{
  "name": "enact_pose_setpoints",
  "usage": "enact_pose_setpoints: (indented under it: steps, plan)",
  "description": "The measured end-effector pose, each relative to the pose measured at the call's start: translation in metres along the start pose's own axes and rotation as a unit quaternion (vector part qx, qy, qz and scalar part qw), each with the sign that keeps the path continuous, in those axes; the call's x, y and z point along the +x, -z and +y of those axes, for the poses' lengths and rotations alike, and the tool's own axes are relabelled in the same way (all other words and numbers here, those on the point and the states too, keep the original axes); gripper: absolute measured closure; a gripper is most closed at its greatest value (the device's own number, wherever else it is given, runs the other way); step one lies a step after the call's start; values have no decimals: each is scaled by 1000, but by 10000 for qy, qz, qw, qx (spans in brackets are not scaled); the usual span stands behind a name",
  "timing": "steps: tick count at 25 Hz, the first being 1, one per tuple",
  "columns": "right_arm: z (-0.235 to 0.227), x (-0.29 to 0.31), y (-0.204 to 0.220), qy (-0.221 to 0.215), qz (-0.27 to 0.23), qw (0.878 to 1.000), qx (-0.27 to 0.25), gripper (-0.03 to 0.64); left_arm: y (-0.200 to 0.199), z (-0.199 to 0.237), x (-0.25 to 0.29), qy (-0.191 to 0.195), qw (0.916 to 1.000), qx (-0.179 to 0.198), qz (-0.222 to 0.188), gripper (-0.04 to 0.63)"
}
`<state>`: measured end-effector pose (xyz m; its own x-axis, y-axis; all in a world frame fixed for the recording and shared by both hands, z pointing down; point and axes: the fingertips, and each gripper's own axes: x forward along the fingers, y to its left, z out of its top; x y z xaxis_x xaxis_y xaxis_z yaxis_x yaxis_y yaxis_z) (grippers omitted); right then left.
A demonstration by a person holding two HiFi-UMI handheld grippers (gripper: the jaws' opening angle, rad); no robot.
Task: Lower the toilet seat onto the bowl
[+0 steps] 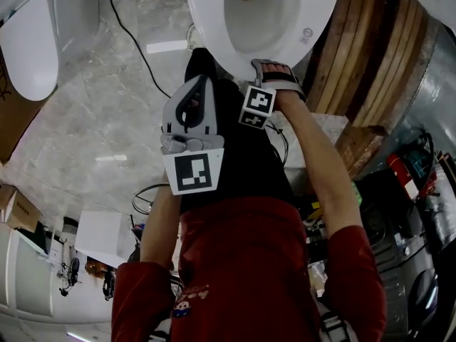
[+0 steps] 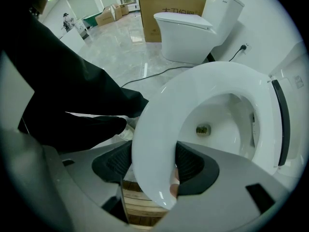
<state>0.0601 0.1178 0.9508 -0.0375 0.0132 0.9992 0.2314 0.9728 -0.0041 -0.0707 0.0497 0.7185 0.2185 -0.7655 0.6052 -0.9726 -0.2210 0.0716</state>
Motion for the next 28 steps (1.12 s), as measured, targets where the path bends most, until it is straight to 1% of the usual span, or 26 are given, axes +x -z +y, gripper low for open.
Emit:
enact_pose_setpoints:
  steps: [4,7,13,19,23,25,28]
  plan:
    - [-2,7,2,18,94,10000,6,354,1,2,-1,-73,9998,-173,-11,583]
    - [-2,13,1,10,165,9999,-2,354,3,6,-2,-88,9998,-184,16,583]
    - [-3,20,2,25,245,9997,-7,354,1,18,-5,-224,9989,-409,-59,583]
    - [-4,24,2,8,308,9995,-4,354,5,29,-7,-278,9987,-428,44,583]
    - [-4,23,3,16,308,9995,21,354,0,30,-9,-269,9990,-349,-17,583]
    - [-5,22,1,-85,245,9995,166,354,-2,29,-10,-254,9990,-375,-47,583]
    - [-7,18,-3,-222,138,9980,569,354,-6,28,-14,-173,9986,-478,-124,583]
